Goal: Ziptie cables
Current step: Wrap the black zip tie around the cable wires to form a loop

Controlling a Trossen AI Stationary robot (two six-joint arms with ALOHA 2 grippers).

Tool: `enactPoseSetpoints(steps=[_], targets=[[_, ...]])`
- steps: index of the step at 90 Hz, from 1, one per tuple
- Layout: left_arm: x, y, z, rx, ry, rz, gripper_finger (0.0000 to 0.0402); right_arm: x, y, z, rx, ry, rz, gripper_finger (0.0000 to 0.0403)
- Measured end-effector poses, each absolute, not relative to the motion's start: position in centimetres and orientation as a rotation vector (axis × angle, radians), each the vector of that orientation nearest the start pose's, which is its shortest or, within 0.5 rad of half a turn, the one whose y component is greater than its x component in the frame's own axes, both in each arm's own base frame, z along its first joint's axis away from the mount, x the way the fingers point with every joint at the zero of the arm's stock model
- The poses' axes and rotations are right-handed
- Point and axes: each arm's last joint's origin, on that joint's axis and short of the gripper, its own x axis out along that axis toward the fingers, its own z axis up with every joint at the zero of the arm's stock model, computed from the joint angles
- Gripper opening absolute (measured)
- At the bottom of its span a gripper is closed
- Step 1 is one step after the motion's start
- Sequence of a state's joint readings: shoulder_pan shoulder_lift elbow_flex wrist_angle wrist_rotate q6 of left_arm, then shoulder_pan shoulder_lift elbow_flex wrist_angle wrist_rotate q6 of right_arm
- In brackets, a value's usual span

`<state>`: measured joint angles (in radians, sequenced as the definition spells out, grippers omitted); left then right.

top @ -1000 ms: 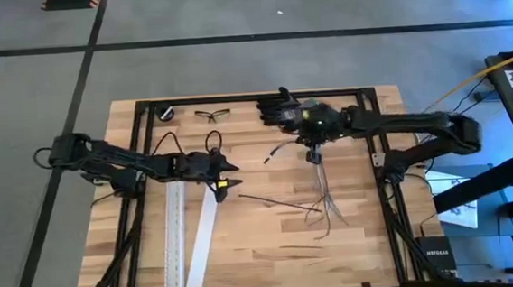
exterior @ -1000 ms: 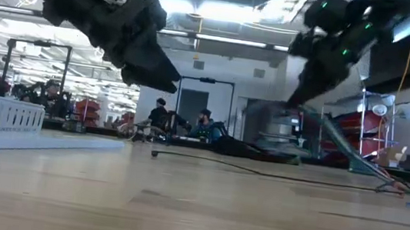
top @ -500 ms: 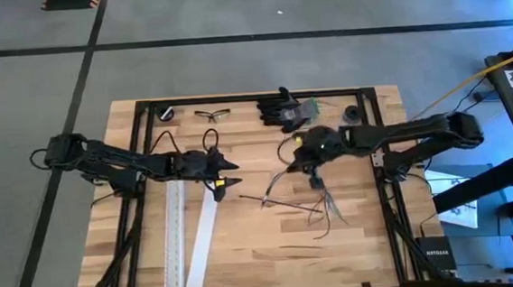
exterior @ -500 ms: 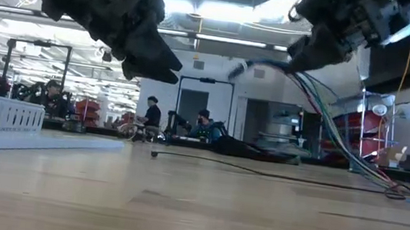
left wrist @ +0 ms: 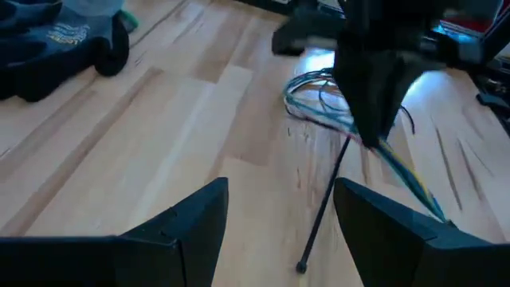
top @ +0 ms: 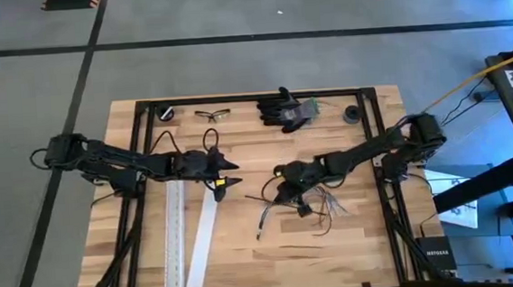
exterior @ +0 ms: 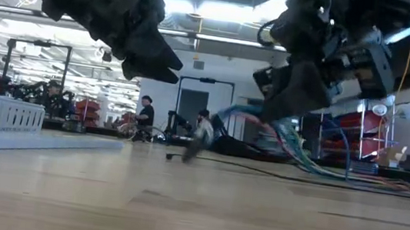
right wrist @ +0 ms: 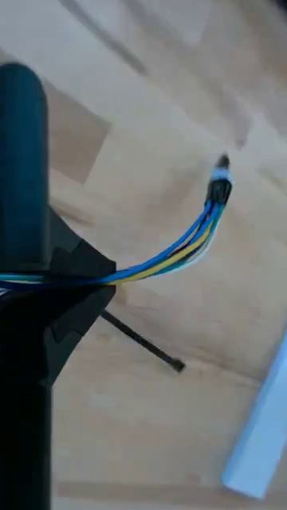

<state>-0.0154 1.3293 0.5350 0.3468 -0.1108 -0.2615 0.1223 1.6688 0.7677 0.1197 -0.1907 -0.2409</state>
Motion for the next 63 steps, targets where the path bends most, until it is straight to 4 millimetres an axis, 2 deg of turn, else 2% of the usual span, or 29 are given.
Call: enactPoseSetpoints(steps=[44, 53, 63], targets=[[25.84, -0.08, 18.53, -0.229, 0.432, 0.151, 0.0214, 30.73, 4.16, 13.70, -0.227, 0.805, 0.385, 0.0005], [25.84, -0.08, 18.52, -0.229, 0.433, 0.152, 0.0214, 30.73, 4.09, 13.68, -0.205, 0.815, 0.351, 0.0024], [25.82, -0.08, 18.49, -0.228, 0.437, 0.152, 0.0214, 30.66, 4.08, 13.63, -0.182, 0.827, 0.341, 0.0068]])
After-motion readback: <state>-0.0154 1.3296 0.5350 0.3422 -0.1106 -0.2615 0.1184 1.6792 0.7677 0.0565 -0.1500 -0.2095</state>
